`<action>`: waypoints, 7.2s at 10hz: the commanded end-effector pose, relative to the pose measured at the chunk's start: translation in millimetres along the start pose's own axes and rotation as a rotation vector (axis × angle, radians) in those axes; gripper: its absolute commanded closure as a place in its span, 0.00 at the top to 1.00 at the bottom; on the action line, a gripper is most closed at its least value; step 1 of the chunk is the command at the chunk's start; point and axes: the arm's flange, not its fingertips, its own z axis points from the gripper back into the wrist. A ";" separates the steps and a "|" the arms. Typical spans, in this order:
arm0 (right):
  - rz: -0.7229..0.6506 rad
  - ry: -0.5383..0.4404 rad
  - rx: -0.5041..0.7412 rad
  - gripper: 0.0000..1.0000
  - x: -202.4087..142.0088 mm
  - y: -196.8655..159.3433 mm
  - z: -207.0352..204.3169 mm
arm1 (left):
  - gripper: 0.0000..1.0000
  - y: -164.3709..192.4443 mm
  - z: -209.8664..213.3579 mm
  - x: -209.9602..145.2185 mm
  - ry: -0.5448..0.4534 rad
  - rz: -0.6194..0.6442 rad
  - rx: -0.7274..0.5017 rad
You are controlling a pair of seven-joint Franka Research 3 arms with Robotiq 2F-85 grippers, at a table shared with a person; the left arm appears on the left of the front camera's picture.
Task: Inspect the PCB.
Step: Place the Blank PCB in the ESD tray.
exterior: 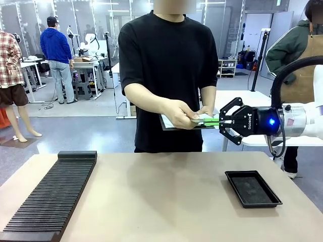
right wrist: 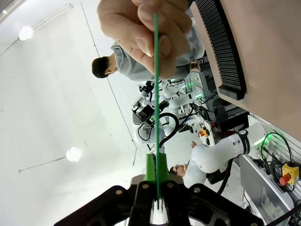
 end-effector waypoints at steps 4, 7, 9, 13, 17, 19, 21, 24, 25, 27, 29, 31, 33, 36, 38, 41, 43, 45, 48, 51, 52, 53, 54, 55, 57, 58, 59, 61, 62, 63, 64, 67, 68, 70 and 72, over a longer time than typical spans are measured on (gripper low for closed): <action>0.005 0.003 0.001 0.00 -1.6 1.9 -0.7 | 1.00 -1.9 -0.9 -0.1 0.005 -0.003 0.004; 0.005 0.003 0.001 0.00 -1.6 1.9 -0.7 | 1.00 -1.9 -0.9 -0.1 0.005 -0.003 0.004; 0.005 0.003 0.001 0.00 -1.6 1.9 -0.7 | 1.00 -1.9 -0.9 -0.1 0.005 -0.003 0.004; 0.005 0.003 0.001 0.00 -1.6 1.9 -0.7 | 1.00 -1.9 -0.9 -0.1 0.005 -0.003 0.004; 0.005 0.003 0.001 0.00 -1.6 1.9 -0.7 | 1.00 -1.9 -0.9 -0.1 0.005 -0.003 0.004; 0.100 -0.156 -0.088 0.02 -20.8 0.1 -0.5 | 1.00 -1.9 -0.9 -0.1 0.005 -0.003 0.004; 0.174 -0.274 -0.338 0.02 -34.7 -10.2 19.2 | 1.00 -1.9 -0.9 -0.1 0.005 -0.003 0.004; 0.315 -0.427 -0.654 0.02 -32.9 -20.5 48.3 | 1.00 -1.9 -0.9 -0.1 0.005 -0.003 0.004; 0.371 -0.494 -0.791 0.02 -25.0 -22.9 56.3 | 1.00 -1.9 -0.9 -0.1 0.005 -0.003 0.004; 0.454 -0.474 -1.011 0.02 -11.8 -36.7 67.0 | 1.00 -1.9 -0.9 -0.1 0.005 -0.003 0.004; 0.466 -0.401 -1.106 0.02 5.1 -57.3 79.1 | 1.00 -1.9 -0.9 -0.1 0.005 -0.003 0.004; 0.391 -0.334 -1.104 0.02 28.1 -81.3 89.6 | 1.00 -1.9 -0.9 -0.1 0.005 -0.003 0.004; 0.320 -0.315 -1.137 0.02 52.7 -98.5 91.2 | 1.00 -1.9 -0.9 -0.1 0.005 -0.003 0.004; 0.326 -0.292 -1.120 0.02 46.7 -112.0 93.9 | 1.00 -1.9 -0.9 -0.1 0.005 -0.003 0.004; 0.326 -0.292 -1.120 0.02 46.7 -112.0 93.9 | 1.00 -1.9 -0.9 -0.1 0.005 -0.003 0.004; 0.325 -0.294 -1.110 0.02 50.8 -113.8 94.0 | 1.00 -1.9 -0.9 -0.1 0.005 -0.003 0.004; 0.379 -0.293 -1.112 0.02 68.7 -119.3 98.4 | 1.00 -1.9 -0.9 -0.1 0.005 -0.003 0.004; 0.357 -0.250 -1.114 0.02 86.5 -131.9 97.2 | 1.00 -1.9 -0.9 -0.1 0.005 -0.003 0.004; 0.404 -0.273 -1.087 0.02 99.0 -132.0 103.8 | 1.00 -1.9 -0.9 -0.1 0.005 -0.003 0.004; 0.406 -0.251 -1.065 0.02 105.3 -128.9 103.2 | 1.00 -1.9 -0.9 -0.1 0.005 -0.003 0.004; 0.398 -0.252 -1.068 0.02 106.1 -128.9 102.4 | 1.00 -1.9 -0.9 -0.1 0.005 -0.003 0.004; 0.396 -0.255 -1.056 0.02 105.1 -127.9 104.1 | 1.00 -1.9 -0.9 -0.1 0.005 -0.003 0.004; 0.398 -0.250 -1.053 0.23 103.8 -127.8 104.0 | 1.00 -1.9 -0.9 -0.1 0.005 -0.003 0.004; 0.386 -0.248 -1.063 0.46 103.7 -128.7 101.8 | 1.00 -1.9 -0.9 -0.1 0.005 -0.003 0.004; 0.379 -0.250 -1.066 0.96 103.7 -128.1 101.3 | 1.00 -1.9 -0.9 -0.1 0.005 -0.003 0.004; 0.380 -0.252 -1.071 1.00 102.8 -127.0 100.7 | 1.00 -1.9 -0.9 -0.1 0.005 -0.003 0.004; 0.380 -0.254 -1.076 1.00 102.2 -126.3 100.3 | 1.00 -1.9 -0.9 -0.1 0.005 -0.003 0.004; 0.374 -0.270 -1.099 0.94 99.8 -122.8 101.0 | 1.00 -1.9 -0.9 -0.1 0.005 -0.003 0.004; 0.372 -0.286 -1.113 1.00 97.6 -119.1 102.2 | 1.00 -1.9 -0.9 -0.1 0.005 -0.003 0.004; 0.373 -0.294 -1.124 1.00 94.7 -113.8 103.2 | 1.00 -1.9 -0.9 -0.1 0.005 -0.003 0.004; 0.375 -0.304 -1.141 1.00 91.2 -108.2 103.3 | 1.00 -1.9 -0.9 -0.1 0.005 -0.003 0.004; 0.369 -0.320 -1.172 1.00 92.3 -96.3 100.2 | 1.00 -1.9 -0.9 -0.1 0.005 -0.003 0.004; 0.399 -0.300 -1.128 1.00 91.1 -104.8 105.9 | 1.00 -1.9 -0.9 -0.1 0.005 -0.003 0.004; 0.399 -0.300 -1.128 1.00 91.1 -104.8 105.9 | 1.00 -1.9 -0.9 -0.1 0.005 -0.003 0.004; 0.399 -0.300 -1.128 1.00 91.1 -104.8 105.9 | 1.00 -1.9 -0.9 -0.1 0.005 -0.003 0.004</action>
